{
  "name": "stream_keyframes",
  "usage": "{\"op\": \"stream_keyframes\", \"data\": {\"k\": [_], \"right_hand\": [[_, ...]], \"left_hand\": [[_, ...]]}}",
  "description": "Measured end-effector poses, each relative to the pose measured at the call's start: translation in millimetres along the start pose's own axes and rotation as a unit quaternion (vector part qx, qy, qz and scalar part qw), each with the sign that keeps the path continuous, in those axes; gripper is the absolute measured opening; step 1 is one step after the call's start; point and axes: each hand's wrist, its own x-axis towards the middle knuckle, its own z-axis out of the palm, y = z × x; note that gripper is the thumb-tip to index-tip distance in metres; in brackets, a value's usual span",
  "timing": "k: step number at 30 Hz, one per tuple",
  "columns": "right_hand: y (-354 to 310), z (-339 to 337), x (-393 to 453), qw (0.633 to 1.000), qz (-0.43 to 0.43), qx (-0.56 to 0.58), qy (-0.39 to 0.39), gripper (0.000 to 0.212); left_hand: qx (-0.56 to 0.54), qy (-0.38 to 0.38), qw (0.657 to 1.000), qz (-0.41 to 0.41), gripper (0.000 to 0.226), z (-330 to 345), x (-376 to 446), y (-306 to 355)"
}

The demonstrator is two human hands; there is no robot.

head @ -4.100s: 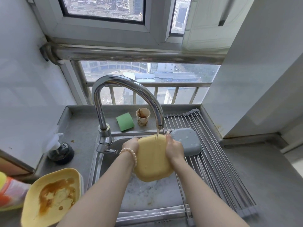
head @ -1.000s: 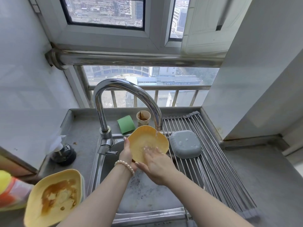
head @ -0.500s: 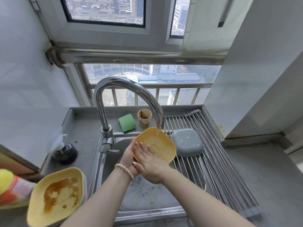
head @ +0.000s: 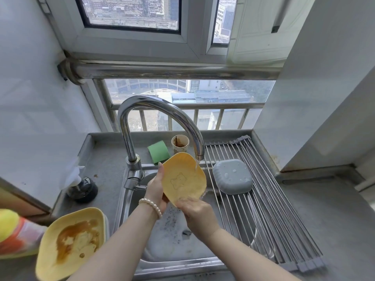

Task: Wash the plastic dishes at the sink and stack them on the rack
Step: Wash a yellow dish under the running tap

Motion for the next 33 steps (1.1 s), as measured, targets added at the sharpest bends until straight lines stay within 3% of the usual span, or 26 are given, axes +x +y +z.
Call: {"op": "stream_keyframes", "data": {"k": [4, 7, 9, 11, 13, 15, 17, 20, 23, 25, 27, 30, 33], "right_hand": [[-12, -2, 12, 0.995, 0.016, -0.101, 0.022, 0.019], [-36, 3, 22, 0.987, 0.088, -0.128, -0.037, 0.033], [-37, 10, 20, 0.988, 0.114, -0.104, -0.015, 0.033], [-27, 10, 14, 0.997, 0.074, -0.019, 0.019, 0.024], [-10, 6, 10, 0.998, 0.008, -0.027, 0.048, 0.008], [2, -2, 11, 0.995, -0.039, -0.081, 0.045, 0.022], [8, -5, 14, 0.987, -0.008, -0.159, -0.017, 0.036], [0, -9, 19, 0.941, 0.123, -0.260, -0.177, 0.072], [-2, -1, 25, 0.923, 0.118, -0.306, -0.201, 0.064], [-11, -3, 28, 0.940, 0.098, -0.287, -0.157, 0.059], [-16, -3, 30, 0.961, 0.074, -0.246, -0.099, 0.041], [-22, -5, 31, 0.984, 0.043, -0.169, -0.033, 0.034], [-11, -2, 25, 0.996, 0.017, -0.088, 0.007, 0.019]], "left_hand": [[-0.067, 0.048, 0.996, 0.037, 0.078, 9, -9, -8], [-0.115, 0.077, 0.990, 0.026, 0.079, 12, -13, -17], [-0.121, 0.079, 0.989, 0.020, 0.076, 10, -12, -18], [-0.099, 0.075, 0.992, 0.036, 0.066, 9, -13, -15], [-0.071, 0.078, 0.993, 0.056, 0.057, 11, -15, -12], [-0.040, 0.086, 0.993, 0.073, 0.052, 12, -17, -9], [-0.010, 0.094, 0.992, 0.080, 0.051, 13, -18, -7], [0.004, 0.094, 0.994, 0.064, 0.058, 13, -19, -4], [0.012, 0.061, 0.998, 0.028, 0.064, 9, -19, 0], [-0.010, 0.034, 0.999, 0.009, 0.048, 7, -20, 0], [-0.018, 0.021, 1.000, 0.006, 0.034, 10, -25, -8], [0.001, 0.022, 1.000, 0.021, 0.043, 16, -32, -27], [-0.019, 0.025, 0.999, 0.016, 0.038, 18, -35, -24]]}}
